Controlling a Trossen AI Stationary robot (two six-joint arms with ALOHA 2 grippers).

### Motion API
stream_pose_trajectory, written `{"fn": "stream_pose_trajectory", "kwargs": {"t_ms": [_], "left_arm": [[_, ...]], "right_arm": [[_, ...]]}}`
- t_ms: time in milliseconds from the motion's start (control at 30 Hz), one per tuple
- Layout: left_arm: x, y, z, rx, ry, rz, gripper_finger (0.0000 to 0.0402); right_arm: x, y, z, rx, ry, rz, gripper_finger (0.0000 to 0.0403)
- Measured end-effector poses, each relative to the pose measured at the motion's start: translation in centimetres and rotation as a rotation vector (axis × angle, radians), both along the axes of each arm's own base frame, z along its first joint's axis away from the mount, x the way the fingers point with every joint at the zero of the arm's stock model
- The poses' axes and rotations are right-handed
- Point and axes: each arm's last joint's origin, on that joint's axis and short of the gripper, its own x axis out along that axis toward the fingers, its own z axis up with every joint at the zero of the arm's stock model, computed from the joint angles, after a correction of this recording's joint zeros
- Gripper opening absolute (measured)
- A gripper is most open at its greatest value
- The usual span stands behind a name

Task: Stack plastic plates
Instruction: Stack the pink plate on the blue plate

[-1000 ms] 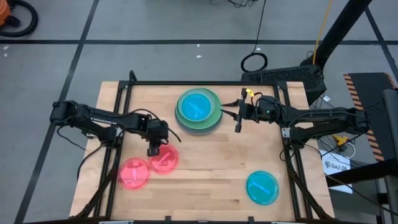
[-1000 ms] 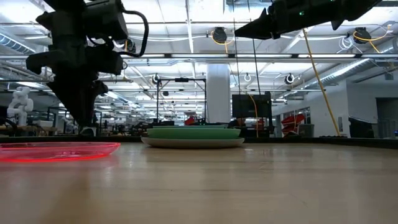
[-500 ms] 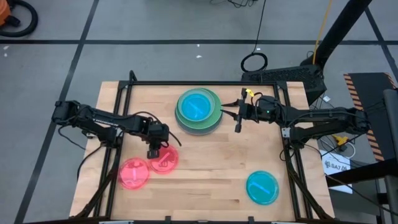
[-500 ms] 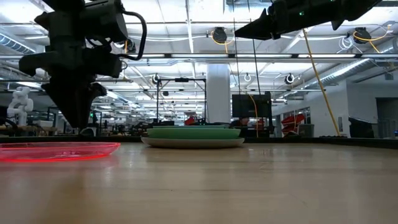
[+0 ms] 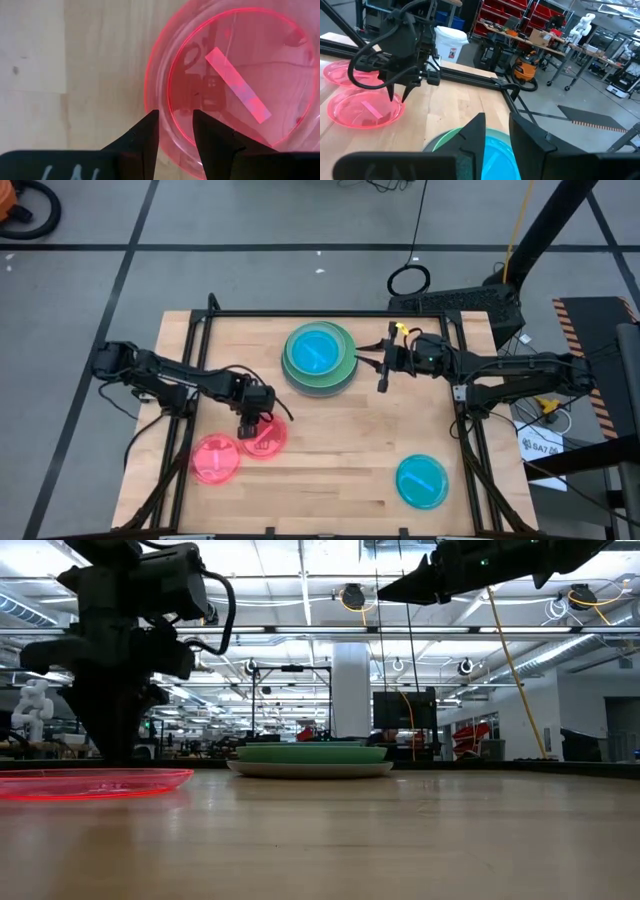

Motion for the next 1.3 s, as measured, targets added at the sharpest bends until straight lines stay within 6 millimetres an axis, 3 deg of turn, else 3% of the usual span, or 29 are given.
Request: {"fn": "stream_pose_trajectory", "kwargs": {"t_ms": [733,833,967,1033,1133,1300], "left_arm": [[0.4,1.2,0.1,0.025,-0.045,-0.021,0.0123],[0.4,1.2,0.1,0.028,-0.046,-0.033,0.0096],[0.4,1.2,0.1,0.026,-0.044,-0.027,0.0020],[0.3,1.2,0.1,0.019,-0.035,0.005,0.0010],[0.2,1.2,0.1,0.014,-0.024,0.018,0.0030],[0.1,1.2,0.0,-0.001,-0.011,0.025,0.0104]], "right_arm": [[-0.2,-0.6,-0.3,0.029,0.025,-0.031,0.0079],[-0.2,-0.6,-0.3,0.029,0.025,-0.031,0.0079],[-0.2,-0.6,-0.3,0.029,0.026,-0.031,0.0079],[-0.2,-0.6,-0.3,0.030,0.027,-0.031,0.0079],[-0.2,-0.6,-0.4,0.030,0.031,-0.031,0.0079],[-0.2,-0.6,-0.4,0.030,0.031,-0.031,0.0079]]}}
